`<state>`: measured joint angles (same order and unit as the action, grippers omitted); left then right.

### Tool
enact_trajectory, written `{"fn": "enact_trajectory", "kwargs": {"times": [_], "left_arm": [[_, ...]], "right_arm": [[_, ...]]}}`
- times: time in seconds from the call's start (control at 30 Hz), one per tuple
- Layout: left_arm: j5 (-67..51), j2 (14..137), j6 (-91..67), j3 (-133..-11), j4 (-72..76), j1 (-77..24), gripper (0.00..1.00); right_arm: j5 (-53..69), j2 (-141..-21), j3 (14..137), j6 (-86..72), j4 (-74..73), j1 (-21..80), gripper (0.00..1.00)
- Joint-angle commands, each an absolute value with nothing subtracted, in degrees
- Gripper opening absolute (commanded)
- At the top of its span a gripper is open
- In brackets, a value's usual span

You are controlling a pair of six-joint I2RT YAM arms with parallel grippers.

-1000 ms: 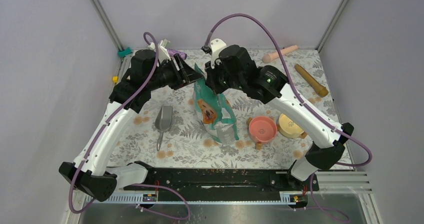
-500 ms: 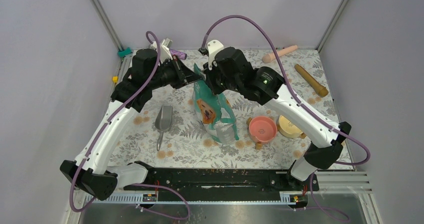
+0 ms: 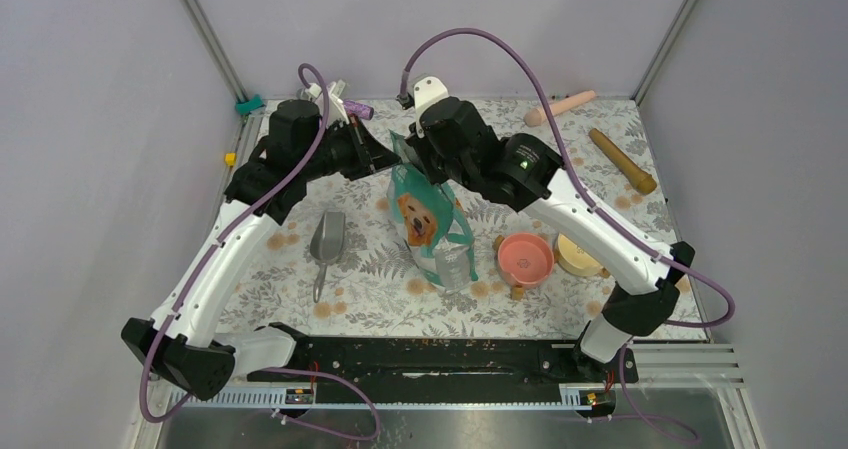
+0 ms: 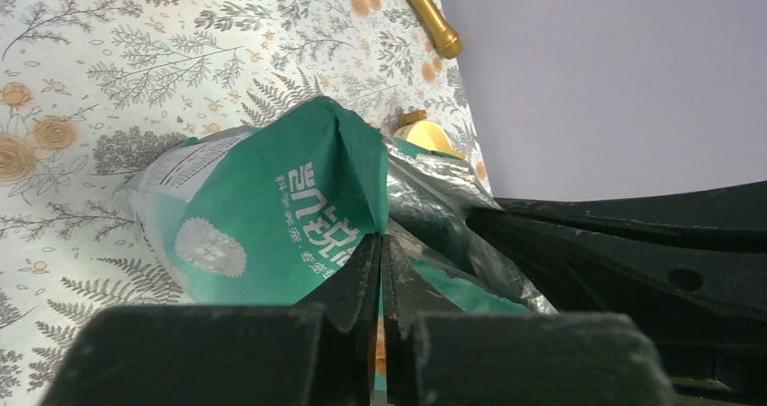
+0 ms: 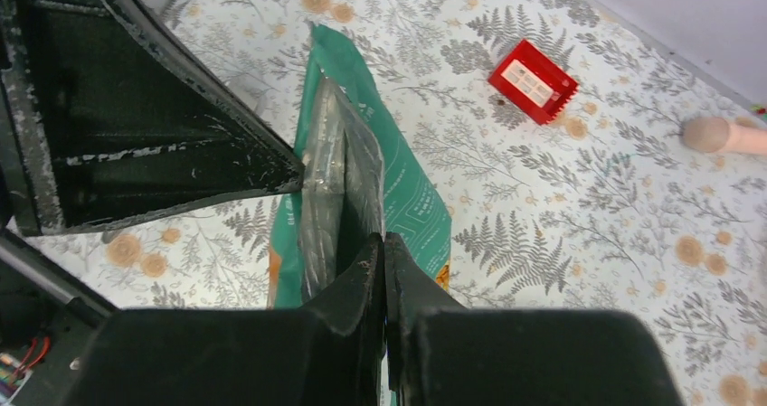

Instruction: Serve the pet food

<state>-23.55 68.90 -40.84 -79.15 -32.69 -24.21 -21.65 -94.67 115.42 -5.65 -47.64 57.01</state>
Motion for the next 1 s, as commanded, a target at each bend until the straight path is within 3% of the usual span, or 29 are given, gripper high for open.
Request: {"fn": "enact_trajectory", "kwargs": {"times": [0.0,0.4,0.6,0.8,0.97], "left_arm": [[-20.9,70.3,-36.4,-81.9,-38.9,-25.3,0.00],[-21.6,69.4,-33.7,-83.6,-40.9,-25.7,0.00],[-22.4,69.1,-33.1,-84.2,-41.3,-25.7,0.00],[-23.2,68.5,-33.3,-84.1,-40.9,-25.7,0.00],[-23.7,68.0,-33.3,-84.1,-40.7,-25.7,0.00]], "right_arm": [[-33.1,-95.9,120.1,-2.8,-44.2,56.8,0.00],[-42.0,-94.9,121.4,-1.8,-44.6,56.8,0.00],[-30.0,-93.6,121.2,-2.2,-46.8,56.8,0.00],[-17.2,-95.6,123.3,-4.8,-49.3,56.8,0.37],[-18.9,-101.2,129.3,-3.9,-53.6,56.8,0.48]]}}
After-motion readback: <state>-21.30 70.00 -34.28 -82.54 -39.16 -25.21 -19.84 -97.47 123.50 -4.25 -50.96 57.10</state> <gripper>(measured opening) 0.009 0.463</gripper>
